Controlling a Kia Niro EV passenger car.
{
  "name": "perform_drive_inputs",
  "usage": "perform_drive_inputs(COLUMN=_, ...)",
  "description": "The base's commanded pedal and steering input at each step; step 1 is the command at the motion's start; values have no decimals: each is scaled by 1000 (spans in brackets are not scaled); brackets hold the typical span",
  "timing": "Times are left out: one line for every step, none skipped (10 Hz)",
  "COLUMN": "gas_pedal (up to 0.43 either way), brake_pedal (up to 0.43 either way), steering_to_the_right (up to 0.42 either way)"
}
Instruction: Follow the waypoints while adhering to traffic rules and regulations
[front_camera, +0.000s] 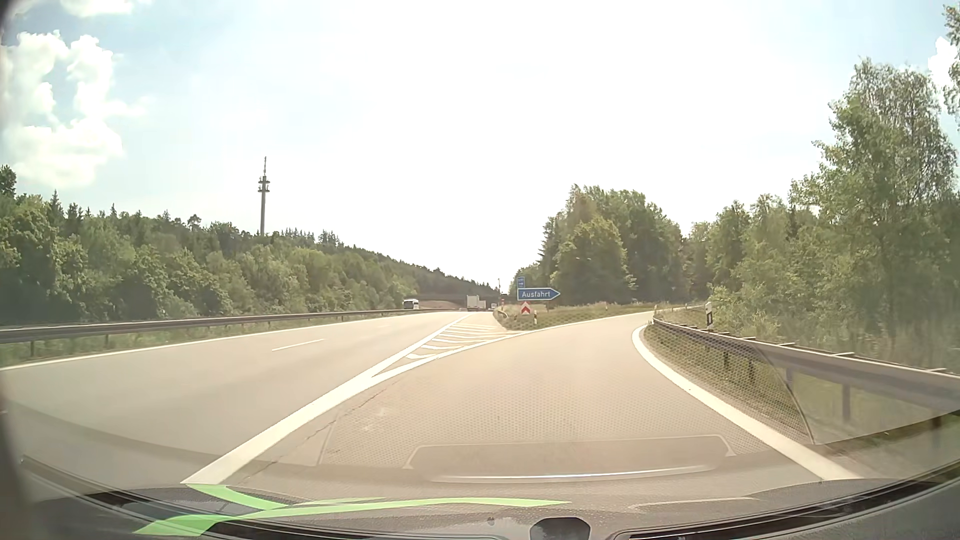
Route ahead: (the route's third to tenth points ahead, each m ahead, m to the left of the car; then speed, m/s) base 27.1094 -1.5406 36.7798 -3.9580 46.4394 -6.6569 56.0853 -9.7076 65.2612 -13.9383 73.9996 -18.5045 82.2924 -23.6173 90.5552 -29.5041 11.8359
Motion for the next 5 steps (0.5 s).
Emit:
perform_drive_inputs(gas_pedal=370, brake_pedal=0, steering_to_the_right=27)
perform_drive_inputs(gas_pedal=370, brake_pedal=0, steering_to_the_right=27)
perform_drive_inputs(gas_pedal=370, brake_pedal=0, steering_to_the_right=27)
perform_drive_inputs(gas_pedal=370, brake_pedal=0, steering_to_the_right=27)
perform_drive_inputs(gas_pedal=358, brake_pedal=0, steering_to_the_right=28)
